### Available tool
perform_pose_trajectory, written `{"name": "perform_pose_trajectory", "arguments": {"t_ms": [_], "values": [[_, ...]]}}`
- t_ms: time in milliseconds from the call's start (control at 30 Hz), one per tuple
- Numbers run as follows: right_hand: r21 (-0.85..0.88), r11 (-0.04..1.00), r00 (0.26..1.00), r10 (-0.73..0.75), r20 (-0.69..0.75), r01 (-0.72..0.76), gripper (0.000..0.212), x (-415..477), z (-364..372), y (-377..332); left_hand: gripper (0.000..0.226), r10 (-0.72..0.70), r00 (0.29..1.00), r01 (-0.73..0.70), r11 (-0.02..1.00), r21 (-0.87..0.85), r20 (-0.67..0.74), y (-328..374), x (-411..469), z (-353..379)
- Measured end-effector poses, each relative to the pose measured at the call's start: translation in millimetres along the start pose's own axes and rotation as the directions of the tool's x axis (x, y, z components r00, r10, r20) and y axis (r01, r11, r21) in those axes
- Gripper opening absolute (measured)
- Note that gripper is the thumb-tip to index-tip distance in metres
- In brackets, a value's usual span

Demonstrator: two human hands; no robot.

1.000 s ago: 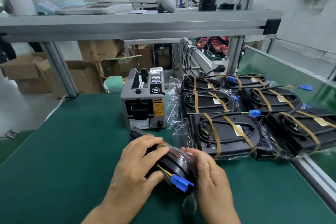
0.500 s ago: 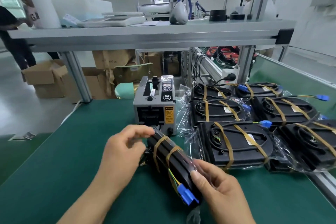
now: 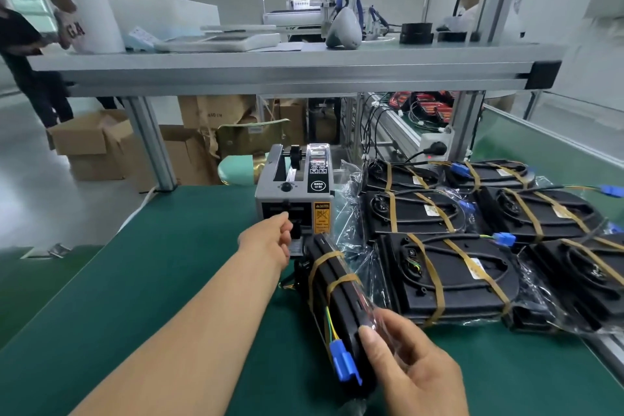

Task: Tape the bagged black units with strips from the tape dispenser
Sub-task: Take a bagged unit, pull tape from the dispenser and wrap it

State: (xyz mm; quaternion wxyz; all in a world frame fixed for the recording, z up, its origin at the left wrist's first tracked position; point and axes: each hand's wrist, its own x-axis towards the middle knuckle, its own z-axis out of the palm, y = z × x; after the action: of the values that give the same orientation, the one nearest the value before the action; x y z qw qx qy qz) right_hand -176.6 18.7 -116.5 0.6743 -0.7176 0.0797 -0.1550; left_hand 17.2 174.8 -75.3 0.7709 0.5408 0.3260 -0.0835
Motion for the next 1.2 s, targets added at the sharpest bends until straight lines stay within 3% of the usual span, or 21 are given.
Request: {"name": "perform_pose_trajectory", "arguments": {"t_ms": [200,300,367,433,533,600,667,767,933,1200], "values": [[0.015,1.000,1.000,-0.012,0.006,0.011,0.044,0,-1,3,0.013,0.029,0.997,-0.044,0.977,-0.209,-0.071,1,1,13],[0.026,1.000,1.000,0.003,0.030,-0.004,0.042,2,-4,5,0.013,0.114,0.989,-0.129,0.975,-0.183,-0.089,-2,-11,9],[0.019,1.000,0.999,0.008,0.043,-0.009,0.034,3,-5,6,0.023,0.179,0.984,-0.177,0.980,-0.092,0.007,-3,-28,-2],[0.041,0.999,0.998,0.010,0.055,-0.012,0.030,3,-6,6,0.022,0.232,0.954,-0.234,0.972,-0.012,0.192,-4,-54,-19],[0.088,0.996,0.994,-0.002,0.111,-0.008,0.038,2,-7,3,0.020,0.224,0.840,-0.337,0.930,0.151,0.495,-13,-96,-41],[0.132,0.991,0.992,0.013,0.126,-0.029,0.034,1,-6,2,0.016,0.180,0.791,-0.424,0.850,0.312,0.584,-23,-119,-46],[0.159,0.986,0.991,0.030,0.129,-0.050,0.023,0,-5,1,0.015,0.186,0.782,-0.503,0.752,0.426,0.594,-32,-132,-43],[0.140,0.990,0.990,0.013,0.137,-0.033,0.022,-1,-4,2,0.021,0.241,0.777,-0.577,0.642,0.505,0.582,-40,-137,-38],[0.095,0.995,0.991,-0.032,0.134,0.019,0.039,-3,-4,-1,0.015,0.245,0.795,-0.578,0.581,0.573,0.555,-43,-132,-35],[0.063,0.997,0.988,-0.061,0.142,0.052,0.036,-4,-1,0,0.015,0.299,0.801,-0.585,0.579,0.568,0.519,-47,-130,-34]]}}
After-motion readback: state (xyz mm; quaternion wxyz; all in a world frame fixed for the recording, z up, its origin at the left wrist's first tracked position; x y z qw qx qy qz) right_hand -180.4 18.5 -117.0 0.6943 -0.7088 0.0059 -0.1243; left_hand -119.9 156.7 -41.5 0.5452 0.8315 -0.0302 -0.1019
